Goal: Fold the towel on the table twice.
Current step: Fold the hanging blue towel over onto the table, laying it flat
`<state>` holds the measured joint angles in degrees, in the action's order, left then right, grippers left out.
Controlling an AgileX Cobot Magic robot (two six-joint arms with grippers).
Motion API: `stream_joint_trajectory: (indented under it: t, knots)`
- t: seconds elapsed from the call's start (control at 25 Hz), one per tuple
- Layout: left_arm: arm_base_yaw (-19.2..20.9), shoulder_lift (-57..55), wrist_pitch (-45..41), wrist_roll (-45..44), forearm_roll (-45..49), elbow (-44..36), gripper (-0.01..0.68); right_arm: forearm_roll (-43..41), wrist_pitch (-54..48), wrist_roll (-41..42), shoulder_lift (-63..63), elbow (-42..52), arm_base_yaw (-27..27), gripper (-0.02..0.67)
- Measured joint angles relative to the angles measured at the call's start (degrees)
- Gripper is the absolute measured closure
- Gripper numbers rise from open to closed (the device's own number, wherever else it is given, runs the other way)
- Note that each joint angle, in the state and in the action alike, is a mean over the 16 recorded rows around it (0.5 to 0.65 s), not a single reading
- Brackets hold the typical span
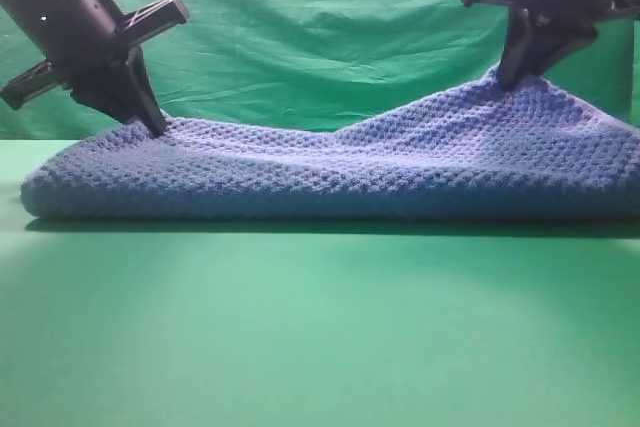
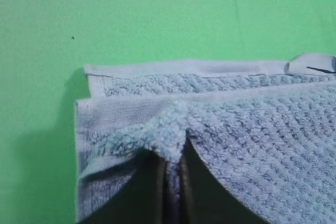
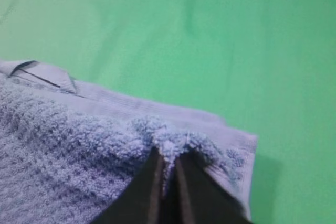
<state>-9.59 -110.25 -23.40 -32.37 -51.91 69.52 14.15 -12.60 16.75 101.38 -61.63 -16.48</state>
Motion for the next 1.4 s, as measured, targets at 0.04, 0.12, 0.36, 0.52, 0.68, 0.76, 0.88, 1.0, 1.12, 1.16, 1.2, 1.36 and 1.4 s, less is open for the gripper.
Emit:
stream_joint_trajectory:
  t: [0.04, 0.12, 0.36, 0.52, 0.68, 0.76, 0.88, 1.0, 1.12, 1.16, 1.2, 1.36, 1.4]
  knots:
    - [0.0, -0.7, 0.1, -0.2, 0.0, 0.5, 0.673, 0.0, 0.5, 0.2, 1.0, -0.4, 0.0, 0.649]
    - [0.0, -1.9, 0.3, -0.8, 0.0, 1.4, 0.673, 0.0, 1.4, 0.5, 2.6, -1.1, 0.0, 0.649]
    - [0.0, -3.5, 0.8, -2.3, 0.0, 2.6, 0.604, 0.0, 3.3, 1.5, 5.6, -2.0, 0.0, 0.573]
    - [0.0, -3.3, 1.0, -2.8, 0.3, 2.7, 0.461, 0.0, 4.0, 2.1, 6.0, -2.1, 0.3, 0.431]
    - [0.0, -2.0, 1.0, -3.1, 1.2, 2.8, 0.301, 0.0, 4.0, 2.5, 4.9, -2.2, 1.0, 0.268]
    - [0.0, -0.9, 1.0, -3.1, 1.8, 2.8, 0.233, 0.0, 3.4, 2.7, 3.7, -2.2, 1.5, 0.191]
    - [0.0, 1.7, 0.7, -3.1, 2.8, 2.8, 0.173, 0.0, 1.2, 2.9, 0.9, -2.4, 2.3, 0.115]
    - [0.0, 5.4, -0.1, -3.1, 3.9, 2.8, 0.193, 0.0, -2.6, 2.9, -3.0, -3.0, 3.0, 0.107]
    - [0.0, 10.0, -1.8, -3.1, 4.9, 2.8, 0.29, -0.1, -7.8, 2.7, -7.9, -3.9, 3.7, 0.181]
    - [0.0, 11.7, -2.5, -3.1, 5.2, 2.8, 0.33, -0.1, -9.8, 2.5, -9.7, -4.3, 3.9, 0.218]
    - [0.0, 13.5, -3.4, -3.1, 5.4, 2.8, 0.37, -0.1, -11.9, 2.3, -11.6, -4.7, 4.0, 0.257]
    - [0.0, 21.0, -7.5, -2.4, 6.8, 2.8, 0.526, -0.3, -20.6, 0.8, -19.5, -6.2, 4.2, 0.419]
    - [0.0, 22.9, -8.7, -1.9, 7.4, 2.8, 0.558, -0.3, -22.7, 0.3, -21.4, -6.5, 4.2, 0.456]
